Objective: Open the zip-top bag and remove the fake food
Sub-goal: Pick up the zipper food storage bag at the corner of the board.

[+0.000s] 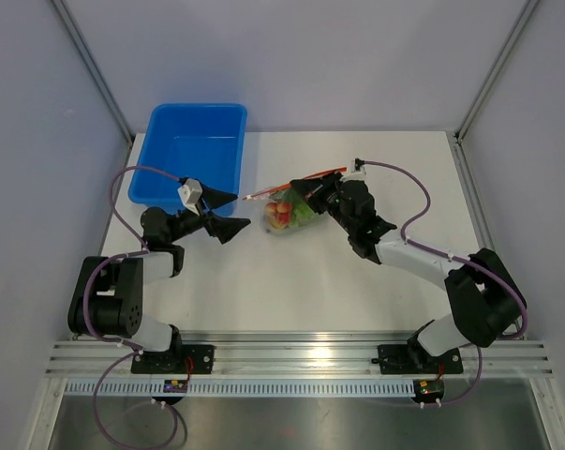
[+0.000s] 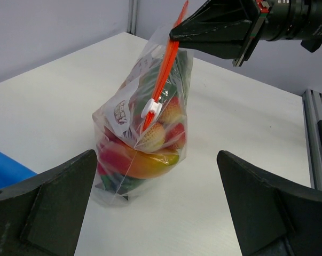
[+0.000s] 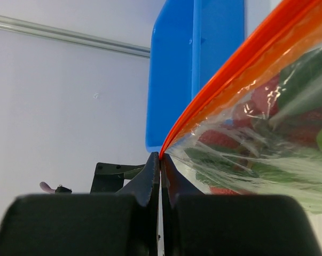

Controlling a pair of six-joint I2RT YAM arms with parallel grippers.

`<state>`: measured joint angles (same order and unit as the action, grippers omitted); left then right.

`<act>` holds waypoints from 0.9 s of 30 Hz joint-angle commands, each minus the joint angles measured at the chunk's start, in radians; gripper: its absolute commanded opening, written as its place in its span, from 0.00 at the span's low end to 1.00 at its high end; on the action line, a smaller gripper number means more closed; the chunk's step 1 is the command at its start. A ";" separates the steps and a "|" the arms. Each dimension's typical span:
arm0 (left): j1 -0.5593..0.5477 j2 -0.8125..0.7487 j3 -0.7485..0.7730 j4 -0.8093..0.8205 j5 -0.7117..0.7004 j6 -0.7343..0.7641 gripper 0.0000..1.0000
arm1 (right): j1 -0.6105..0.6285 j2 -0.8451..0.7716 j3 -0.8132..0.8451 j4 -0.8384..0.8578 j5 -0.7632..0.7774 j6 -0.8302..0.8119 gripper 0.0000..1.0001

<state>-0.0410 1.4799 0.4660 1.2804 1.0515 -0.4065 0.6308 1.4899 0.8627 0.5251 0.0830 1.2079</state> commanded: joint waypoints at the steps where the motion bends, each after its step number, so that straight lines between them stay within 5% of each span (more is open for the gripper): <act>1: -0.002 -0.010 -0.004 0.384 0.036 0.106 0.99 | 0.021 -0.010 0.058 0.076 -0.028 -0.010 0.00; 10: -0.002 -0.032 -0.010 0.335 0.022 0.135 0.99 | 0.056 0.000 0.059 0.098 -0.035 -0.007 0.00; 27: -0.002 0.056 0.048 0.384 0.104 0.064 0.77 | 0.075 -0.007 0.027 0.151 -0.023 0.035 0.00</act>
<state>-0.0422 1.5253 0.4786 1.2816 1.1168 -0.3405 0.6960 1.5021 0.8654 0.5529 0.0662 1.2209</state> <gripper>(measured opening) 0.783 0.011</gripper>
